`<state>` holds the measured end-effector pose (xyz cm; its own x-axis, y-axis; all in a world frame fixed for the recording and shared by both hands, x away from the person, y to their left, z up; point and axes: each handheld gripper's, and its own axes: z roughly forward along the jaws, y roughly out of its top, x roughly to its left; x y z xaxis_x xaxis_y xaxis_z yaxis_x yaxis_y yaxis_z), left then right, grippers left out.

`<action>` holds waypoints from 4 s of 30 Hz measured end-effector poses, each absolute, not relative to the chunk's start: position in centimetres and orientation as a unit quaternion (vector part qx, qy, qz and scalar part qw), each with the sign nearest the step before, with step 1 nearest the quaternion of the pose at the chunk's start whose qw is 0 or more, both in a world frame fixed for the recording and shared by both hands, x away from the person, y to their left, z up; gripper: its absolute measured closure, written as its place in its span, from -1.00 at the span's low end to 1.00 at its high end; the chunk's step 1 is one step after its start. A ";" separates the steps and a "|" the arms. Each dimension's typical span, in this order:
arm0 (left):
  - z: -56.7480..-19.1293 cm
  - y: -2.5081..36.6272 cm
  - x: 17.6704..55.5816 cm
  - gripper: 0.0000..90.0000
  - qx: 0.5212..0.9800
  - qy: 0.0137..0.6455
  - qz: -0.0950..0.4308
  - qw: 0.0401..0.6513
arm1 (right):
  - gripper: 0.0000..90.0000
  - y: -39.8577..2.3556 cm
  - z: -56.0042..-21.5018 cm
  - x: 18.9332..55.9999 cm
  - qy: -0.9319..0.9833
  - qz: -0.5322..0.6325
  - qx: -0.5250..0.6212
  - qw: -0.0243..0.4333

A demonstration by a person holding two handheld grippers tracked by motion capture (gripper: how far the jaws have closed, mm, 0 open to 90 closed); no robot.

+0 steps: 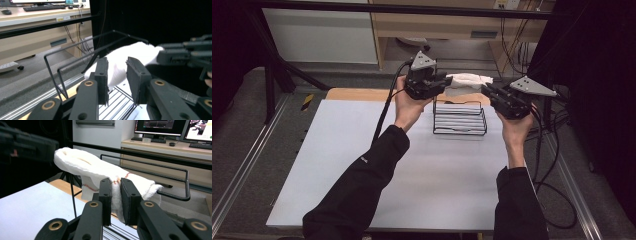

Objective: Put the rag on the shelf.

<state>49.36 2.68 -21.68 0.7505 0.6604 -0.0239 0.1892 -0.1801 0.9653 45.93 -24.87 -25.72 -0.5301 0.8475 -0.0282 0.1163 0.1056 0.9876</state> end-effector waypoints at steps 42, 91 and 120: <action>-25.5 0.4 50.9 0.94 0.768 0.307 0.188 0.530 | 0.88 -24.3 -26.9 47.2 0.694 0.535 0.389 0.285; -33.2 15.5 44.3 -0.78 0.790 0.343 0.172 0.479 | -0.97 -22.7 -30.3 42.6 0.728 0.545 0.368 0.193; -42.4 26.7 36.9 -0.86 0.797 0.392 0.165 0.428 | -0.99 -23.3 -41.3 39.0 0.775 0.494 0.373 0.129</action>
